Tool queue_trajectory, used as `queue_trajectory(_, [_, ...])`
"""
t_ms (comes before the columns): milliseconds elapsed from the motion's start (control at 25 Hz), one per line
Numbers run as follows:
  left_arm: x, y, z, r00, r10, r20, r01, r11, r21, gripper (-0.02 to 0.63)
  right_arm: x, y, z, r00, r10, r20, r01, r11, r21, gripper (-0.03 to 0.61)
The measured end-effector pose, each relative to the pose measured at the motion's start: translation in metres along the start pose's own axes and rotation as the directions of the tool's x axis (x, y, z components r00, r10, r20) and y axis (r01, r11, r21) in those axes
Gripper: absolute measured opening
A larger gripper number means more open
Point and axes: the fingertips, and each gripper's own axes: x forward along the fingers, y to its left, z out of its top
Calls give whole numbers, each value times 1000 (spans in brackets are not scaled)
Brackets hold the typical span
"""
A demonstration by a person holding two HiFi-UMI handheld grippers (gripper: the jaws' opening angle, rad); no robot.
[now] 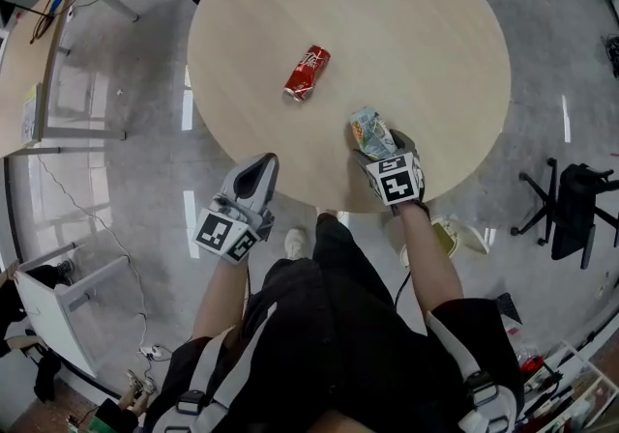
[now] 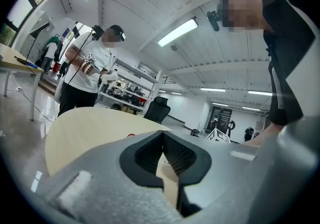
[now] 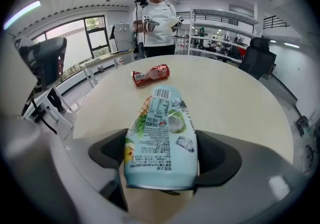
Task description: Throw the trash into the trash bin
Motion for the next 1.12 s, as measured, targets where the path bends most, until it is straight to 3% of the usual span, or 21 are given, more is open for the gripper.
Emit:
queue_trajectory(360, [-33,-33,3,996,-87,17,88,996,-8,0,-64,33,-27,1000,-17,-11,18,999,43,416])
queue_trajectory(720, [-71,-73,3,974,-225,29,224,974,30,0,-130,60,-66,992,-123,13,121,987,109,416])
queue_trajectory(920, [-88,-100,0,951,-309,16,308,949,65,0,-166,80,-98,981,-190,29,183,969,165,416])
queue_trajectory(1120, [-84,-133,-5,912,-410,-2,409,910,74,0,-200,87,-126,965,-259,34,245,942,228,416])
